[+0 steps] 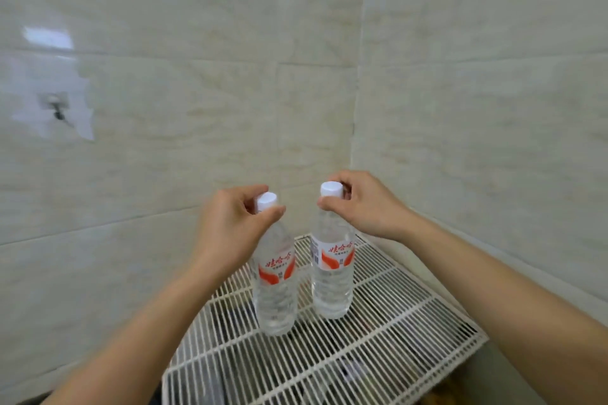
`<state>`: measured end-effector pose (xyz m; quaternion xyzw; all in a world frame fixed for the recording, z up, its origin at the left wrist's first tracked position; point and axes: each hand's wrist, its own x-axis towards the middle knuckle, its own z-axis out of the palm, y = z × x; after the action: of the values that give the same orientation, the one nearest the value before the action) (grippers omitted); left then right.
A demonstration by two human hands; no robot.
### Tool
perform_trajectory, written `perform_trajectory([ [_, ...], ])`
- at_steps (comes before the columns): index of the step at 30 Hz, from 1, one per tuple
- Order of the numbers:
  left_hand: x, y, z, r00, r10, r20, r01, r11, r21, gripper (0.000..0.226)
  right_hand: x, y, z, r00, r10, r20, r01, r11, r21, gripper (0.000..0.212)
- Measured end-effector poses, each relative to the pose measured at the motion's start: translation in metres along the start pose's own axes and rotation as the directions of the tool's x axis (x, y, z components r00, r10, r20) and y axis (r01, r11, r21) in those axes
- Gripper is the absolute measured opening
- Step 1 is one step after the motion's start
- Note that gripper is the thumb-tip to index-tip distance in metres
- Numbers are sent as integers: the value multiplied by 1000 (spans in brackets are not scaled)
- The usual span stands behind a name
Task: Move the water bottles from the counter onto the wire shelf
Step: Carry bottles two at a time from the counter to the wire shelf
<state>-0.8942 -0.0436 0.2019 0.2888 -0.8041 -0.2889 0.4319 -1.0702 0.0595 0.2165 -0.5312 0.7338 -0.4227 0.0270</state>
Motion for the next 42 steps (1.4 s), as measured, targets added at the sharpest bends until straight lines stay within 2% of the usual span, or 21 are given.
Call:
perform_trajectory([
  [4, 54, -4, 59, 992, 44, 115, -57, 992, 109, 48, 44, 46, -14, 999, 44, -11, -44, 995, -91, 13],
  [7, 89, -3, 98, 986, 27, 163, -48, 991, 127, 52, 74, 80, -20, 997, 71, 6, -69, 983, -170, 12],
  [13, 146, -13, 162, 986, -103, 127, 97, 994, 50, 52, 129, 138, -20, 994, 109, -3, -107, 963, -248, 16],
  [15, 158, -16, 178, 985, -128, 113, 122, 991, 58, 46, 145, 154, -19, 992, 122, -7, -119, 947, -299, 17],
  [17, 168, -22, 191, 985, -140, 100, 136, 990, 48, 16, 158, 166, -19, 992, 125, -1, -118, 933, -341, 17],
  [20, 176, -23, 206, 985, -153, 84, 150, 988, 34, 29, 172, 177, -19, 992, 129, 12, -117, 928, -354, 16],
  [22, 179, -23, 211, 985, -147, 88, 144, 989, 44, 13, 178, 180, -17, 993, 120, 23, -102, 919, -382, 16],
  [24, 182, -23, 215, 986, -130, 108, 126, 991, 49, 21, 181, 180, -15, 993, 109, 37, -84, 907, -412, 16],
  [26, 186, -25, 219, 979, -151, 134, 142, 987, 74, 15, 185, 180, -15, 993, 103, 59, -67, 896, -439, 16],
  [28, 187, -25, 221, 976, -163, 147, 151, 984, 92, 24, 187, 182, -17, 991, 104, 80, -57, 894, -445, 16],
  [29, 187, -24, 221, 974, -170, 153, 157, 983, 91, 13, 187, 183, -17, 991, 104, 84, -57, 898, -436, 16],
  [30, 188, -25, 222, 975, -160, 153, 147, 985, 92, 14, 187, 183, -18, 991, 105, 85, -59, 903, -425, 16],
  [31, 189, -27, 223, 971, -179, 160, 162, 981, 111, 35, 186, 183, -18, 991, 105, 87, -59, 905, -422, 16],
  [33, 189, -26, 221, 969, -177, 170, 154, 978, 138, 54, 184, 183, -18, 990, 101, 95, -49, 895, -443, 17],
  [38, 188, -28, 225, 967, -165, 195, 129, 974, 186, 58, 180, 182, -16, 993, 114, 41, -80, 870, -486, 25],
  [42, 186, -32, 223, 970, -155, 187, 117, 973, 200, 55, 181, 178, -12, 988, 155, 17, -132, 891, -434, 28],
])
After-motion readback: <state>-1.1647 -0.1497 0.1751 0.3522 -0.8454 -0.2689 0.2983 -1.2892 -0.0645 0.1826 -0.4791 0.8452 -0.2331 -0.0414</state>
